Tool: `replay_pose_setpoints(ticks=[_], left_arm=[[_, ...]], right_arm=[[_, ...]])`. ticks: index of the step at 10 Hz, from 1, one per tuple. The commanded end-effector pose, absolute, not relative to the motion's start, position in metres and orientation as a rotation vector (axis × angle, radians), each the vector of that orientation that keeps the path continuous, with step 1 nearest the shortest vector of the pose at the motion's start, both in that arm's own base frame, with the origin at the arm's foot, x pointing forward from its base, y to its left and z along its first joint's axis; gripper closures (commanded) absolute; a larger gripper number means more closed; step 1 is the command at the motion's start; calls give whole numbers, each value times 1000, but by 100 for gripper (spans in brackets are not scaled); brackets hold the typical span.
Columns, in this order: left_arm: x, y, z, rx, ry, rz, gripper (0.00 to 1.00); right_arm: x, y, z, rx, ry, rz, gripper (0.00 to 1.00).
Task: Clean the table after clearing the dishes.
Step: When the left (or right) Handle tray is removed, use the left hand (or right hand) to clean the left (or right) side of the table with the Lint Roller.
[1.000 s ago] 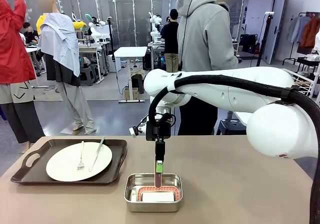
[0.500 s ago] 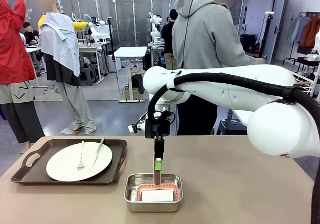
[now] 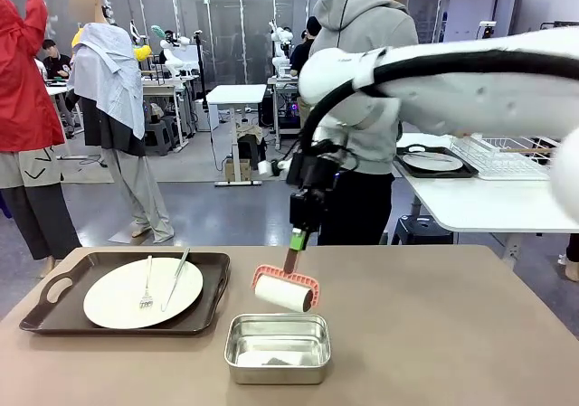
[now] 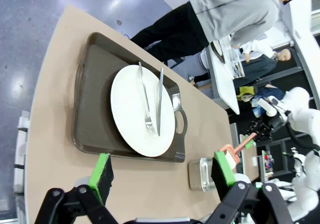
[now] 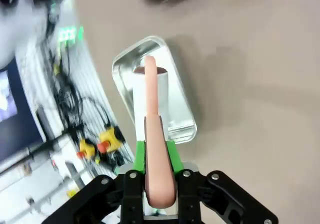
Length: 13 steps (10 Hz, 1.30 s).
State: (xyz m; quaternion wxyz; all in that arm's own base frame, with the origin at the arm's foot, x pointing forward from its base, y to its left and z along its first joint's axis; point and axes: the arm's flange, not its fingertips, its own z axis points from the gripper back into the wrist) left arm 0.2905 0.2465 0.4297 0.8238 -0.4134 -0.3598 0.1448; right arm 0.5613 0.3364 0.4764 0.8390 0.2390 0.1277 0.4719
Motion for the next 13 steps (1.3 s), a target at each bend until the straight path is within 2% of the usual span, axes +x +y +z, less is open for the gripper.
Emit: replay_pose_setpoints(ticks=[1, 5, 8, 10, 11, 13], left_arm=[[289, 250, 429, -891, -771, 293, 0], [289, 250, 429, -891, -771, 293, 0], [289, 250, 429, -891, -771, 293, 0], [289, 250, 429, -891, -771, 293, 0], [289, 250, 429, -891, -771, 293, 0], [289, 250, 429, -891, -771, 293, 0]], right_arm=[[488, 286, 468, 498, 145, 774, 100], [425, 180, 479, 557, -139, 345, 100], [421, 130, 454, 547, -230, 79, 100], [436, 119, 434, 606, -233, 40, 100], [418, 110, 451, 546, -210, 104, 100], [418, 110, 451, 546, -210, 104, 100]])
